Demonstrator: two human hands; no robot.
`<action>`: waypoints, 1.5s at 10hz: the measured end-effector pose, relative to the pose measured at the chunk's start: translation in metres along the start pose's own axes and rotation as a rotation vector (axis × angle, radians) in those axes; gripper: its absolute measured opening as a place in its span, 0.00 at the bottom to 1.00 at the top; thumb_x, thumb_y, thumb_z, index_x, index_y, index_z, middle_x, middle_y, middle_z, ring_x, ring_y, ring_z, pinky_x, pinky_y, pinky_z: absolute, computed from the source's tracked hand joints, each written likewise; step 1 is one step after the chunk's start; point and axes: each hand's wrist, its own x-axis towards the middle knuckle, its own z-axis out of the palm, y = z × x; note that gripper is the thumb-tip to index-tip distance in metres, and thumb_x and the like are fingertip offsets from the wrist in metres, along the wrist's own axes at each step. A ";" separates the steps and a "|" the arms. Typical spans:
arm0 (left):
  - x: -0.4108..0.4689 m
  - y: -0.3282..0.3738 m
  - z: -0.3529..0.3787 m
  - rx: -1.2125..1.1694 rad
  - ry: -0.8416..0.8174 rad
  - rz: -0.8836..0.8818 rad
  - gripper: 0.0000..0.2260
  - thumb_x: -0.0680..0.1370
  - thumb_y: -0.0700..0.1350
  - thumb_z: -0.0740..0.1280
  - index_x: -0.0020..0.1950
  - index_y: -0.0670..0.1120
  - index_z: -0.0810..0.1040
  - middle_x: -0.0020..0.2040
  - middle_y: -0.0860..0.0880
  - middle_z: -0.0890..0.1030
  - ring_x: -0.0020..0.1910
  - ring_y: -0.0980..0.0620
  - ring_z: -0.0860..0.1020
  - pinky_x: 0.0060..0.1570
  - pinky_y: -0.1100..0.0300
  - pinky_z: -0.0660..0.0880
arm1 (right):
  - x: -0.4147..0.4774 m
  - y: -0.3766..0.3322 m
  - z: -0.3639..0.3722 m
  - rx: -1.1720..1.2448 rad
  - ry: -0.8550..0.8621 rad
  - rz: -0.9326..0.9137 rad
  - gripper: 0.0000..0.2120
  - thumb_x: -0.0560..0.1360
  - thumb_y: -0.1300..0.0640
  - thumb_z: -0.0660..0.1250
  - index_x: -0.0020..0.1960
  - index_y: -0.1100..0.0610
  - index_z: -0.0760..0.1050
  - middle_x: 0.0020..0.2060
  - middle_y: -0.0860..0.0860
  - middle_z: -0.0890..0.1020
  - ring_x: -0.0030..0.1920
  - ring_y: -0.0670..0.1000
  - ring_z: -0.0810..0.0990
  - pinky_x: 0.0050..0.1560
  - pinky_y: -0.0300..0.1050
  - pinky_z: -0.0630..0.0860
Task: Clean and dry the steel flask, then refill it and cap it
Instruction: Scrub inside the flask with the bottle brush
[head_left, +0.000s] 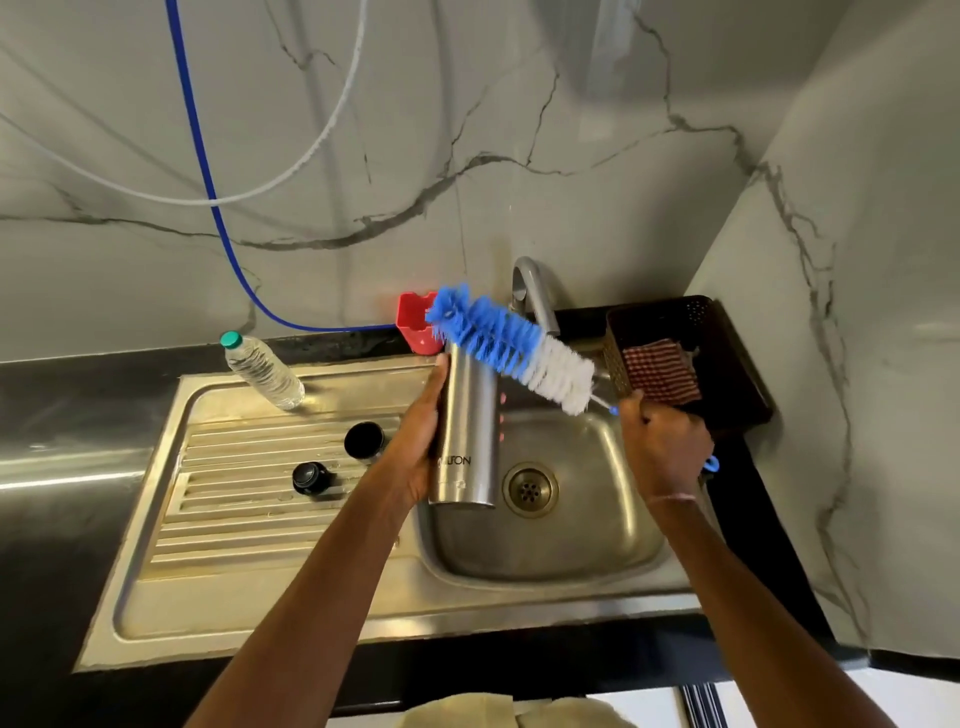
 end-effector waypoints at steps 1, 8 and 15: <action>0.002 0.004 -0.026 0.294 0.252 -0.166 0.23 0.80 0.58 0.67 0.54 0.37 0.85 0.55 0.43 0.83 0.46 0.50 0.85 0.54 0.51 0.81 | -0.049 0.007 -0.028 0.038 -0.164 -0.151 0.25 0.78 0.49 0.58 0.24 0.57 0.69 0.18 0.50 0.69 0.20 0.51 0.63 0.26 0.37 0.58; -0.005 -0.010 -0.017 -0.078 0.019 0.167 0.20 0.69 0.52 0.80 0.38 0.38 0.77 0.29 0.38 0.80 0.26 0.52 0.82 0.24 0.64 0.77 | -0.043 0.011 -0.037 0.101 0.044 -0.376 0.28 0.82 0.52 0.60 0.22 0.53 0.68 0.17 0.47 0.66 0.19 0.45 0.56 0.32 0.30 0.48; 0.007 0.003 -0.014 -0.169 -0.027 -0.013 0.31 0.84 0.64 0.56 0.69 0.38 0.78 0.55 0.36 0.82 0.48 0.40 0.83 0.52 0.45 0.82 | 0.040 -0.013 0.002 -0.191 0.217 -0.285 0.22 0.79 0.57 0.66 0.27 0.59 0.75 0.20 0.55 0.73 0.19 0.57 0.67 0.28 0.39 0.58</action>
